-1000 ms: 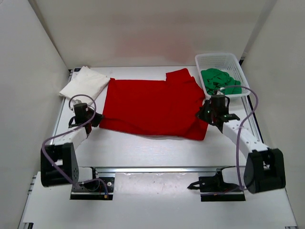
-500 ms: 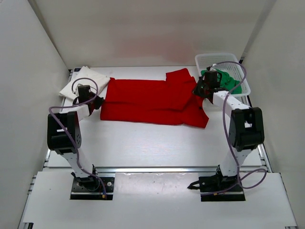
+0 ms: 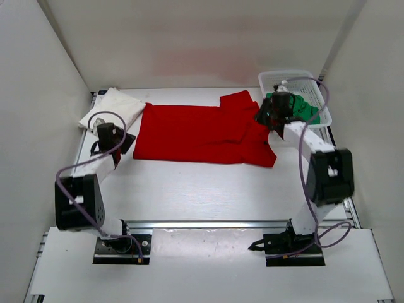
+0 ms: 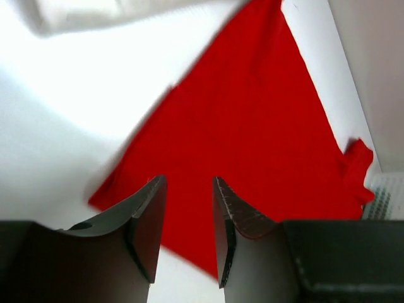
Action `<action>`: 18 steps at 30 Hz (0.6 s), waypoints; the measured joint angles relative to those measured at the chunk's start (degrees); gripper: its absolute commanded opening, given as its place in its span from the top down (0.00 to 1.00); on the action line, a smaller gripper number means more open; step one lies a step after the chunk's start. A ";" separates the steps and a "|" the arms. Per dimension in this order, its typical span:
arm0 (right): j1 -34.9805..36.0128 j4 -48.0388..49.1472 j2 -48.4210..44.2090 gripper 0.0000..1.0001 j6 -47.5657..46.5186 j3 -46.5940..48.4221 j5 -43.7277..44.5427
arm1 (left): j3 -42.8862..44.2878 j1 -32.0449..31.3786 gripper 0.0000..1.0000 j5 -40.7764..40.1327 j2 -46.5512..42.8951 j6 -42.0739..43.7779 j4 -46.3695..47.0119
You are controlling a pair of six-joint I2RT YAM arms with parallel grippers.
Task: Fold and stack the t-shirts
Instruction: Fold the flattened tshirt in 1/3 of the way
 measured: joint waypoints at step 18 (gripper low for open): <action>-7.67 13.46 -31.10 0.63 10.71 -48.35 0.74 | -10.88 0.81 0.68 3.78 4.50 -3.37 8.63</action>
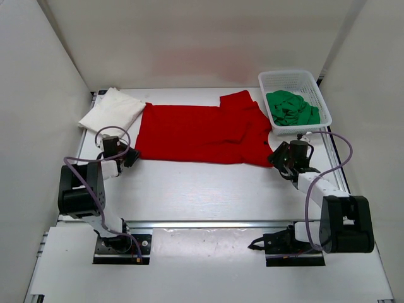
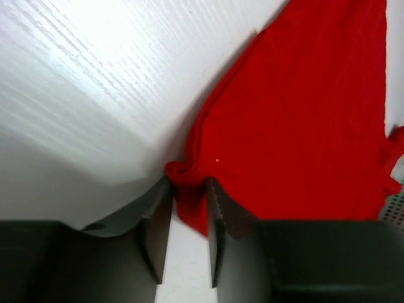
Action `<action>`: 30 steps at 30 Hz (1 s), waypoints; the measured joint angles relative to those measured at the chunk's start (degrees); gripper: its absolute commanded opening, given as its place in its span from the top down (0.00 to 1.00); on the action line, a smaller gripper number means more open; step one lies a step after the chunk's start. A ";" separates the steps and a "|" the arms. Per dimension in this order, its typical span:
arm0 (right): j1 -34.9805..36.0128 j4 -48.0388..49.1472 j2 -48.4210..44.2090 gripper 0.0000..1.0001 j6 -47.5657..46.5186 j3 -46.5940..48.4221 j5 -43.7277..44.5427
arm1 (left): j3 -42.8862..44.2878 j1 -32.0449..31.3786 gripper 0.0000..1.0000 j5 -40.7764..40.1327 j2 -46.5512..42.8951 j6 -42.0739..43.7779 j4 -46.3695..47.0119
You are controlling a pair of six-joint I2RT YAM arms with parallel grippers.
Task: Fold and stack the t-shirts
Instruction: Fold the flattened tshirt in 1/3 of the way
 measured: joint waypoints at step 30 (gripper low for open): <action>-8.81 1.53 -8.24 1.00 8.13 -9.70 -8.81 | -6.97 6.29 1.00 2.78 -9.60 -0.39 -4.44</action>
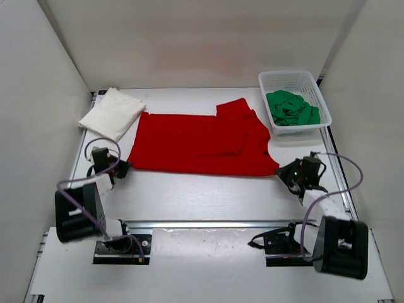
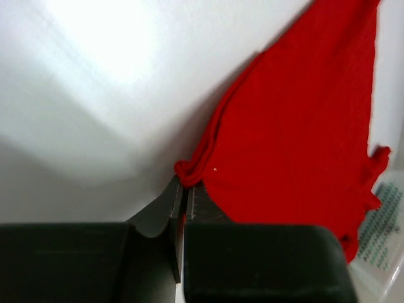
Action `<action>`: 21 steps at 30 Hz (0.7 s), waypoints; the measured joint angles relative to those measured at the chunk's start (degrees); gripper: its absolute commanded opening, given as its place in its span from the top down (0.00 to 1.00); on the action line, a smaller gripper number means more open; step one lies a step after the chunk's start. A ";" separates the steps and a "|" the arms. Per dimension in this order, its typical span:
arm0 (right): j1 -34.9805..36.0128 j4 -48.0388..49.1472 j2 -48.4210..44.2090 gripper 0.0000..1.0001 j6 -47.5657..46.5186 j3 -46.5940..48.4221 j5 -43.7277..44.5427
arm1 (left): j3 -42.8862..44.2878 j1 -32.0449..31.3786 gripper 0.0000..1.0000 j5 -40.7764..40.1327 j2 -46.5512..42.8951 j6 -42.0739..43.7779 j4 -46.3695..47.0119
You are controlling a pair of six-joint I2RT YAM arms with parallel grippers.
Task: Fold and stack the t-shirts
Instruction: Fold the flattened tshirt in 1/3 of the way
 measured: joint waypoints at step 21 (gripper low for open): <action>2.43 -35.08 -22.82 0.86 -8.83 9.03 4.50 | -11.23 3.96 0.55 4.50 -37.51 12.90 -26.56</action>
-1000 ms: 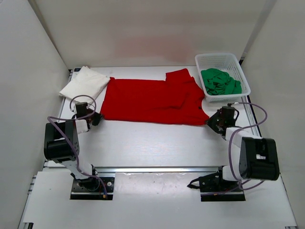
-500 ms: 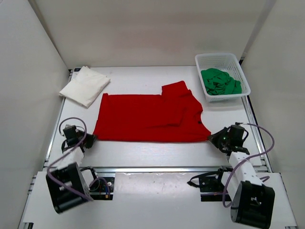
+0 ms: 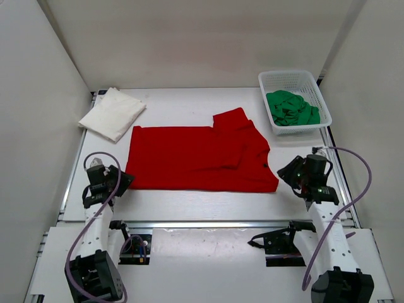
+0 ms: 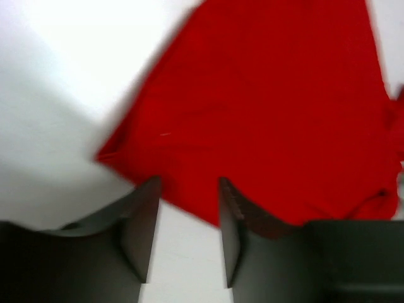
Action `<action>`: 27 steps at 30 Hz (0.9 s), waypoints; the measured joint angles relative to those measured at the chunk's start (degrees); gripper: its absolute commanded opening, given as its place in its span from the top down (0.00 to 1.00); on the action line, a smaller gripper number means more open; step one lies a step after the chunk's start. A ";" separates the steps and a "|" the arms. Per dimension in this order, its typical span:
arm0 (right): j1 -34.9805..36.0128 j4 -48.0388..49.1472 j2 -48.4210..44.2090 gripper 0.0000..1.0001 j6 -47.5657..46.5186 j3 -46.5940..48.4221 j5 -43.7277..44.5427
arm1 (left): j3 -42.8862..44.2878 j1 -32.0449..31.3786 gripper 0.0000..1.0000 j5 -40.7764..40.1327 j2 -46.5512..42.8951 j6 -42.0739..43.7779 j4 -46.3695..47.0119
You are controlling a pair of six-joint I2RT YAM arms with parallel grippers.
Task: Fold and stack the t-shirts
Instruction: Fold the flattened tshirt in 1/3 of the way
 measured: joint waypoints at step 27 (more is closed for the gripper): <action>26.69 32.28 48.74 1.00 -5.90 11.61 -2.47 | 3.63 -37.09 0.91 -7.28 26.93 -6.88 30.95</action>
